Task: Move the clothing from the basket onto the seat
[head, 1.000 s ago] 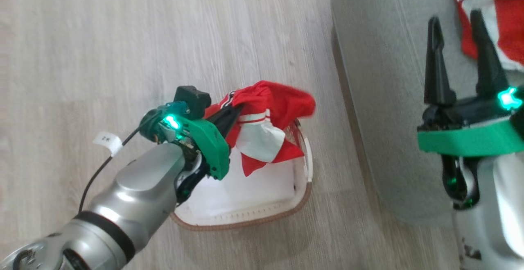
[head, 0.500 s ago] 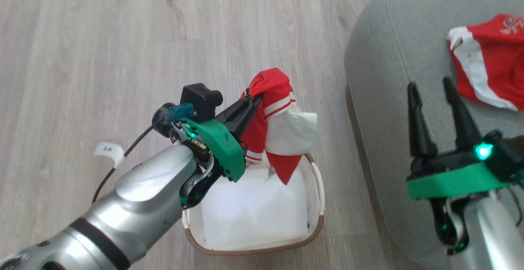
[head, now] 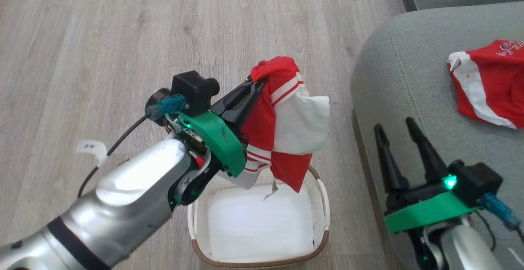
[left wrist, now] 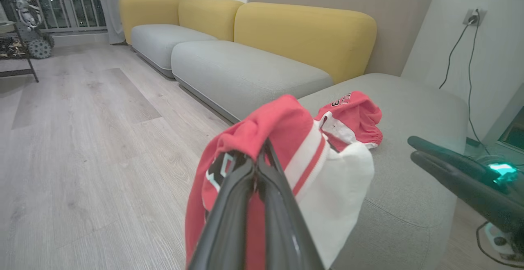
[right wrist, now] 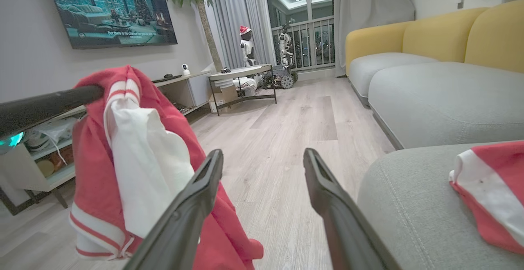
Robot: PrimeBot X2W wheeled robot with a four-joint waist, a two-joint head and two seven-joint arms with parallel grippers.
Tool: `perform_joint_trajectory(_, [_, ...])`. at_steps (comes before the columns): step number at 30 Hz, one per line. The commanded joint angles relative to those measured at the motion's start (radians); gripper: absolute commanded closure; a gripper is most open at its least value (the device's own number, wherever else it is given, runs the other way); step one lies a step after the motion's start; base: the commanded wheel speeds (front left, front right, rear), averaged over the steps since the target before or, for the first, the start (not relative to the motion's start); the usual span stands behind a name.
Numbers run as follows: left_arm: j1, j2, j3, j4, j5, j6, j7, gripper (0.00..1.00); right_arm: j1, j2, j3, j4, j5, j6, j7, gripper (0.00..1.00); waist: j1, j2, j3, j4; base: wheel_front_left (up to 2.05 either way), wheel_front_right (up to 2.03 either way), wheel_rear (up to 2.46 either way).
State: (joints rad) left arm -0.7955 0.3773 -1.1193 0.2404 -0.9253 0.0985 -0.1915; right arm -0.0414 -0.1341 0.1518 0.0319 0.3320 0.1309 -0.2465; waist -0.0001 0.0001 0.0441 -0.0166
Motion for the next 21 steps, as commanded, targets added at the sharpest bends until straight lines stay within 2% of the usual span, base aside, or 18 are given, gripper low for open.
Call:
perform_joint_trajectory(1, [-0.069, 0.031, 0.053, -0.034, 0.003, 0.007, 0.002, 1.0, -0.009, -0.016, 0.032, -0.028, 0.009, 0.0, -0.001, 0.0, 0.0001, -0.0001, -0.005, 0.0, 0.0, 0.0, 0.0])
perform_joint_trajectory(8, [-0.061, 0.043, 0.053, -0.072, -0.002, 0.025, 0.015, 1.0, -0.007, -0.026, 0.082, -0.023, 0.022, 0.0, -0.002, 0.0, 0.0001, -0.0001, -0.018, -0.003, 0.0, 0.0, 0.0])
perform_joint_trajectory(16, [-0.065, 0.04, 0.048, -0.084, -0.003, 0.028, 0.022, 1.0, -0.044, -0.068, 0.234, -0.014, 0.064, 0.0, 0.011, 0.0, 0.0001, -0.0001, -0.021, -0.001, 0.0, 0.0, 0.0])
perform_joint_trajectory(21, [-0.069, 0.032, 0.043, -0.092, -0.002, 0.027, 0.024, 1.0, -0.091, -0.069, 0.298, 0.022, 0.08, 0.0, 0.019, 0.0, 0.0001, -0.0001, -0.02, 0.004, 0.0, 0.0, 0.0])
